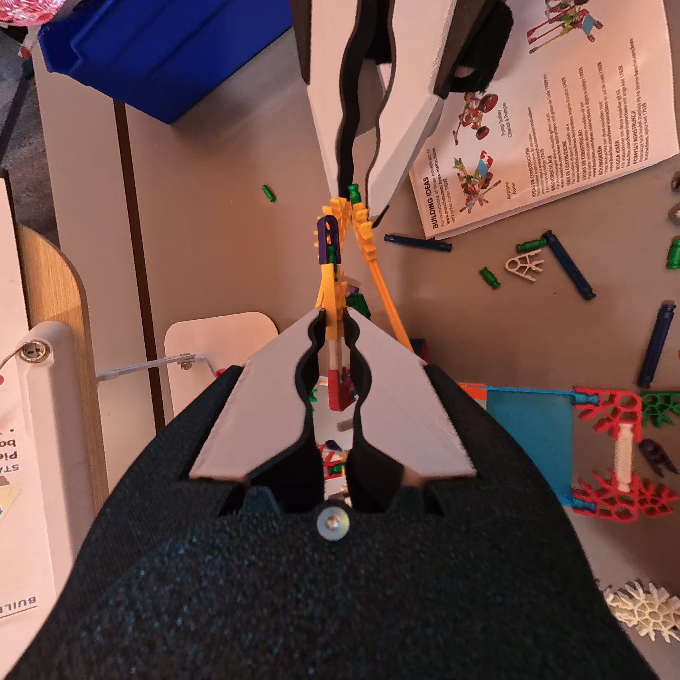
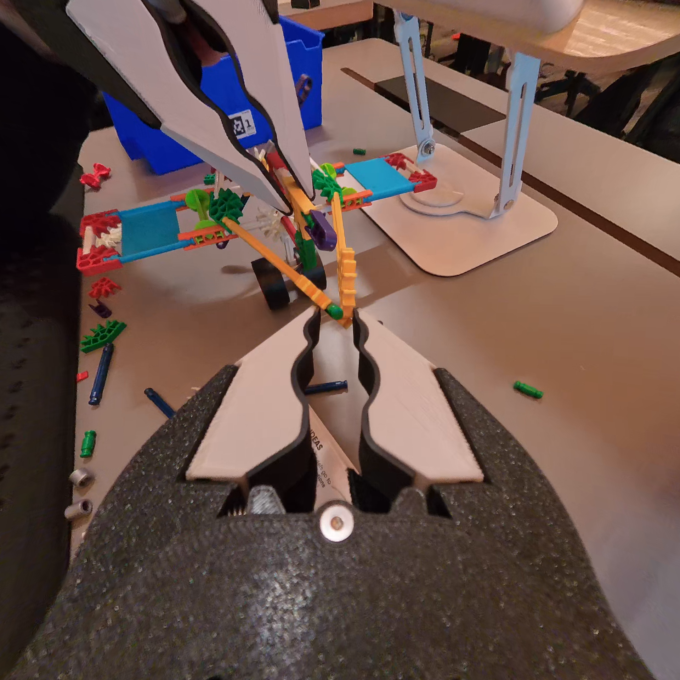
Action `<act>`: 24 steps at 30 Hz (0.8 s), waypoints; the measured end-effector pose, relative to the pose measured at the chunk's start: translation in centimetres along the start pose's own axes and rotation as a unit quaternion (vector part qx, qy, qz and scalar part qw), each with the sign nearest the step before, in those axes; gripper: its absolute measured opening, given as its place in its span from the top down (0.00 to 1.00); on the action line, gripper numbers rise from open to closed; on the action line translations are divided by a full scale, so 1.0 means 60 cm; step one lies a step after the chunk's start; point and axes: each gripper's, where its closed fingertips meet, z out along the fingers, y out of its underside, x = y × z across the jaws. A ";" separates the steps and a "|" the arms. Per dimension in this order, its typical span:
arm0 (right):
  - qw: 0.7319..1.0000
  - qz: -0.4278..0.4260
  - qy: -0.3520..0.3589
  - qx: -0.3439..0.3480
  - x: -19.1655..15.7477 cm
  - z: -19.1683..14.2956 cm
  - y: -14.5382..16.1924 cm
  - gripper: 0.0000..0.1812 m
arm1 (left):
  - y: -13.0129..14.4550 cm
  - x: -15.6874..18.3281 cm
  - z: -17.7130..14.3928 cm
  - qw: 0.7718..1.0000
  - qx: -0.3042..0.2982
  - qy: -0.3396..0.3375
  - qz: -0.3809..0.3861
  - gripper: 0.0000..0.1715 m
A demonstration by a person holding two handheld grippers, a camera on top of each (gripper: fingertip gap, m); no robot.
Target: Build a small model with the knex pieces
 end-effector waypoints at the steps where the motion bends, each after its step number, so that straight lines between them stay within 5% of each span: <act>1: 1.000 -0.001 0.000 -0.003 -0.001 0.001 0.002 0.91 | 0.001 0.000 0.000 1.000 -0.001 0.000 0.000 0.95; 24: 0.997 -0.020 -0.011 -0.070 -0.021 0.033 0.043 0.93 | 0.010 0.001 0.002 1.000 0.003 0.016 -0.016 0.96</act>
